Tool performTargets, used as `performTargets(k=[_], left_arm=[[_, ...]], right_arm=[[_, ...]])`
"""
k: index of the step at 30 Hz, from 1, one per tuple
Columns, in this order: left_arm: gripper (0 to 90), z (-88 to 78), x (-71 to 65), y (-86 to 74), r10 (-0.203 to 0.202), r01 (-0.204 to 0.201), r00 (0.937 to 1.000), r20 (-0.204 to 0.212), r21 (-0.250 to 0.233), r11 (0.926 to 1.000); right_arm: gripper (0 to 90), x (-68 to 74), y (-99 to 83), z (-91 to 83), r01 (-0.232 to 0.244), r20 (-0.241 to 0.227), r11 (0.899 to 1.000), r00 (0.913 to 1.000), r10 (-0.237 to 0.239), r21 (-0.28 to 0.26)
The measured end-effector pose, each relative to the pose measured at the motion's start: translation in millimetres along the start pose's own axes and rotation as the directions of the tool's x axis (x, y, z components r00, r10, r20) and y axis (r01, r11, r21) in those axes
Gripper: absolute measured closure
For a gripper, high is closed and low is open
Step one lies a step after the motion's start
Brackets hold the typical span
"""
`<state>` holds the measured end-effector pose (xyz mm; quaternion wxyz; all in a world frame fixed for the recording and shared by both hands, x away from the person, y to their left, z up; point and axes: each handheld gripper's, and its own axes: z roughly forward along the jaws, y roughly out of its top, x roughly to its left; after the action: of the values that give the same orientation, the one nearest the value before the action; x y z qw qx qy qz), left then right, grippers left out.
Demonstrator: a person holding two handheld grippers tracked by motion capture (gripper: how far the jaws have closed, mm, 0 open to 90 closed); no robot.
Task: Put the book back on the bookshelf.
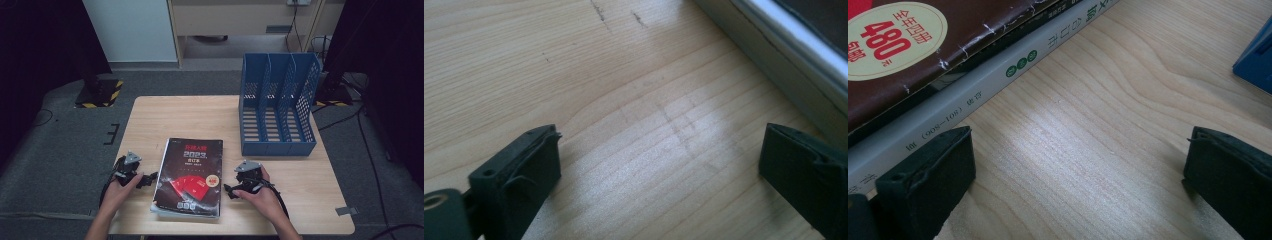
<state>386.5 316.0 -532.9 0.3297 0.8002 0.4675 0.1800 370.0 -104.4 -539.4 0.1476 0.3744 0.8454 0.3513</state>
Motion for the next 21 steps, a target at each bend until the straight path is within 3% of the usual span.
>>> performTargets(k=[6,9,14,15,17,18,21], left_arm=[[4.6,-9.3,-3.6,6.6,-0.020,0.020,0.9998,0.002,-0.042,0.9989],[6.6,-16.8,-11.5,13.2,-0.001,0.003,0.9999,0.016,-0.076,0.9971],[10.3,-22.2,-20.1,19.2,0.015,-0.014,0.9999,0.008,-0.103,0.9946],[10.3,-23.3,-21.3,20.4,0.008,-0.006,0.9998,0.019,-0.110,0.9939],[13.5,-28.2,-23.1,23.2,0.002,-0.005,0.9996,-0.028,-0.116,0.9932],[13.6,-29.3,-23.3,23.6,-0.007,0.003,0.9996,-0.027,-0.124,0.9922],[14.6,-34.8,-23.6,26.2,-0.040,0.042,0.9990,0.018,-0.166,0.9853]], right_arm=[[2.3,-0.5,0.2,-0.4,0.002,-0.005,1.000,1.0000,-0.002,0.003],[12.7,-0.6,2.0,-3.5,0.012,-0.017,1.000,0.9998,-0.012,0.004],[20.9,2.2,5.8,-7.9,0.020,-0.015,0.999,0.9997,-0.020,-0.026],[23.1,2.6,7.3,-10.2,0.020,-0.019,0.999,0.9996,-0.021,-0.033],[27.0,3.1,9.4,-13.9,0.020,-0.026,0.998,0.9994,-0.021,-0.058],[28.6,3.0,9.9,-15.2,0.020,-0.026,0.998,0.9994,-0.021,-0.057],[34.1,2.7,11.1,-18.2,0.021,-0.032,0.997,0.9992,-0.024,-0.071]])
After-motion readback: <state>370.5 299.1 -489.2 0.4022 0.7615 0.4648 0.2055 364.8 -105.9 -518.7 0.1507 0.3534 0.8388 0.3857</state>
